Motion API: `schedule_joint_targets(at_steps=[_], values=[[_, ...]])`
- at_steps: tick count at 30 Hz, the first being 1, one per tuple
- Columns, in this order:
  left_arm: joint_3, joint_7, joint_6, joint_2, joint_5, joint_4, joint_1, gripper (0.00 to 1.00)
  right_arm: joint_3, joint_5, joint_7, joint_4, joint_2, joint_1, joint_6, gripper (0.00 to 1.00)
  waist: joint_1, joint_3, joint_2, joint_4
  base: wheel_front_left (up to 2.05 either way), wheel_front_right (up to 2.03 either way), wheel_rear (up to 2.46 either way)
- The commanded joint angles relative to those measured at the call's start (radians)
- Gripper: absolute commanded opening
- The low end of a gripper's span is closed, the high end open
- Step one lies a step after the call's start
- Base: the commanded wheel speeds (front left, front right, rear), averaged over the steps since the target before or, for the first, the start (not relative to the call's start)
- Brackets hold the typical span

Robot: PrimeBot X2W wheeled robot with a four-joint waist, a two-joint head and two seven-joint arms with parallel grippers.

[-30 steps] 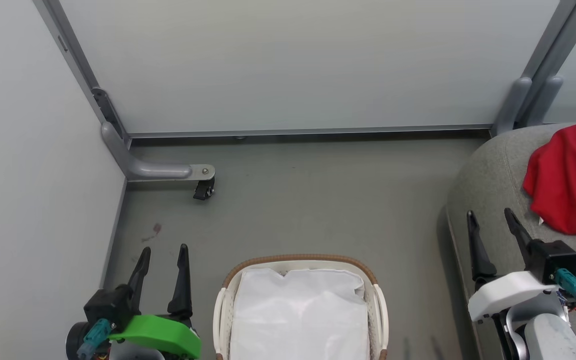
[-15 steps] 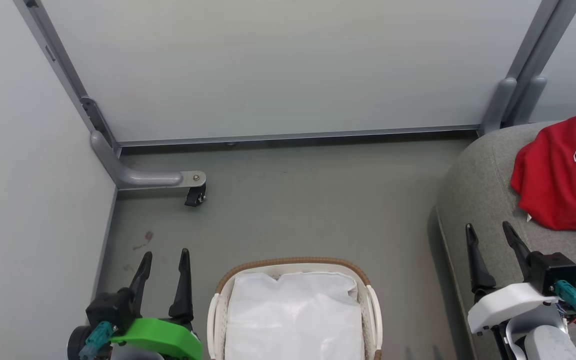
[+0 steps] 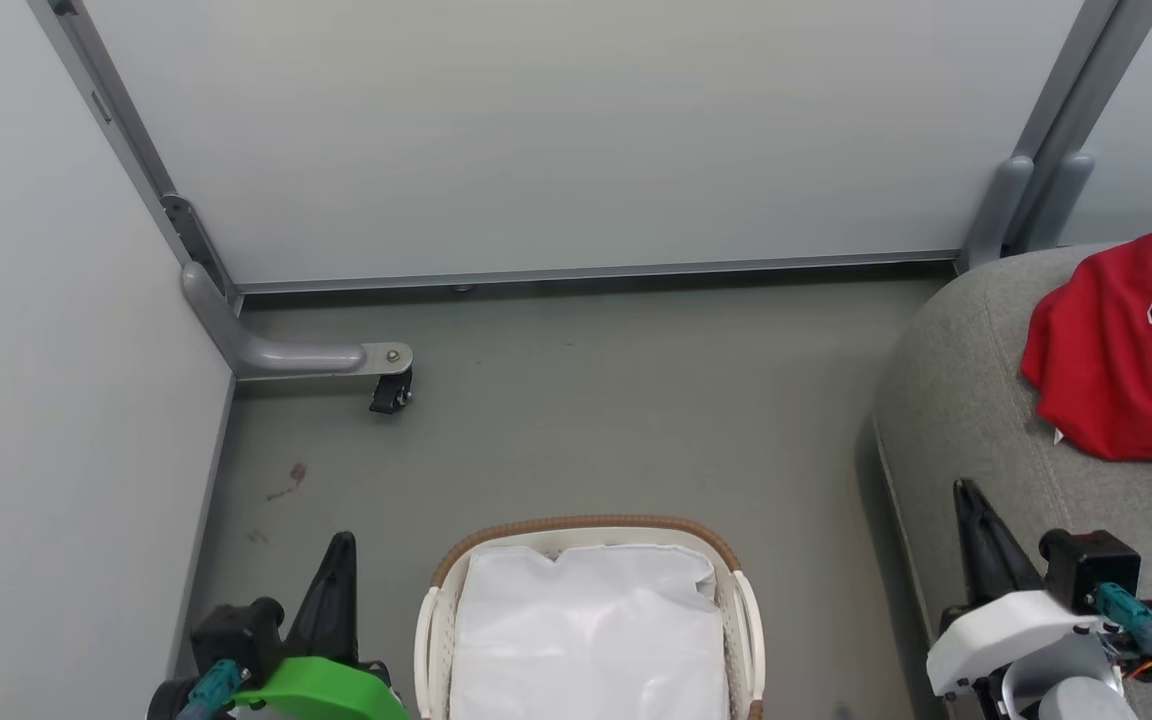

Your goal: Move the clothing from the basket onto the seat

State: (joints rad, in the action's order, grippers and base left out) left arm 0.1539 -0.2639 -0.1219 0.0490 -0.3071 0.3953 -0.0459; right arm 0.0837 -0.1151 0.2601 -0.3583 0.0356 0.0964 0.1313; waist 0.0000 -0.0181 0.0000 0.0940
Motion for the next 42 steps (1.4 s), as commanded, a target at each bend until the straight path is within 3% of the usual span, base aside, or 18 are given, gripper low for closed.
schedule_joint_targets(at_steps=[1, 20, 42], values=[[-0.004, 0.006, 0.000, 0.001, -0.026, -0.008, -0.001, 0.00, 0.006, -0.027, -0.012, 0.001, 0.001, 0.008, 0.000, 0.00, 0.0000, 0.000, 0.0000, -0.001, 0.00, 0.00, 0.00], [-0.057, 0.087, -0.002, 0.011, -0.349, -0.042, -0.019, 0.00, 0.009, -0.388, -0.098, 0.034, 0.006, 0.007, 0.000, 0.00, 0.0000, 0.002, 0.0000, -0.015, 0.00, 0.00, 0.00], [-0.111, 0.166, -0.005, 0.016, -0.640, -0.076, -0.034, 0.00, 0.016, -0.716, -0.180, 0.060, 0.009, 0.010, 0.000, 0.00, 0.0000, 0.005, 0.0000, -0.031, 0.00, 0.00, 0.00]])
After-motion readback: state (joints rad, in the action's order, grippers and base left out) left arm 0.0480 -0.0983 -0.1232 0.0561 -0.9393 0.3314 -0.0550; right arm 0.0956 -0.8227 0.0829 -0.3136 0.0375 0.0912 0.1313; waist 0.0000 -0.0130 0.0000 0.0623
